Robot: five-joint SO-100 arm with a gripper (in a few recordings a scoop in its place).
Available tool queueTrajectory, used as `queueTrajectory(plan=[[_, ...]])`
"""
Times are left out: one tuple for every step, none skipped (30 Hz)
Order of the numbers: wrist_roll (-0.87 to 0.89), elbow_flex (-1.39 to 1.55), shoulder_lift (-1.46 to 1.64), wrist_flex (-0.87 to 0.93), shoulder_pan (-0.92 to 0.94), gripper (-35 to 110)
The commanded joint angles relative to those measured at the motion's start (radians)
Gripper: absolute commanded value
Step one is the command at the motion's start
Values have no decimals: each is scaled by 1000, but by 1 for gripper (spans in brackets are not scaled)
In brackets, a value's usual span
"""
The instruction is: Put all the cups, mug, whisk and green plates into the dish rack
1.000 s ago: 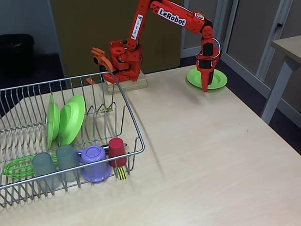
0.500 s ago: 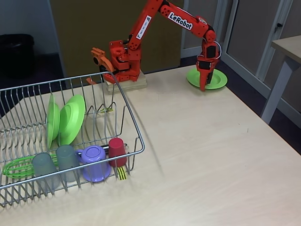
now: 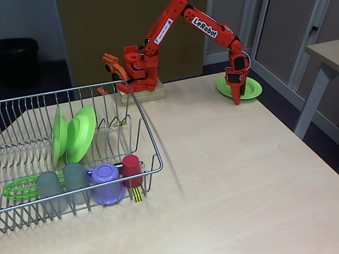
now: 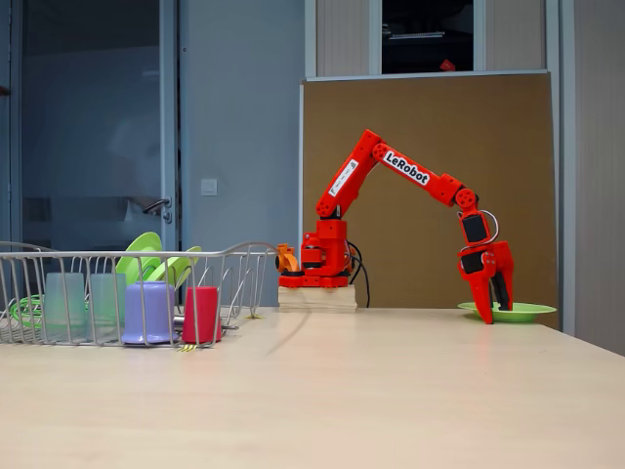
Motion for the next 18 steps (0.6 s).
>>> queueTrajectory(plan=[[-6, 55, 21, 0, -5, 0], [-26, 74, 43, 6, 2, 0], [-54, 100, 74, 11, 11, 0], [-78, 129, 112, 17, 20, 0], [-104, 153, 150, 34, 31, 0], [-135, 172, 193, 64, 46, 0], [-166, 183, 233, 103, 64, 0], [-192, 190, 275, 149, 80, 0], [-210, 199, 314, 193, 98, 0], [-233, 209, 359, 233, 117, 0], [-261, 216, 397, 272, 137, 0], [-287, 219, 436, 308, 158, 0], [-314, 221, 471, 347, 178, 0], [-348, 221, 503, 383, 199, 0], [-376, 219, 535, 422, 224, 0], [-407, 215, 565, 462, 250, 0], [-440, 210, 594, 497, 276, 0], [-472, 206, 620, 532, 302, 0]])
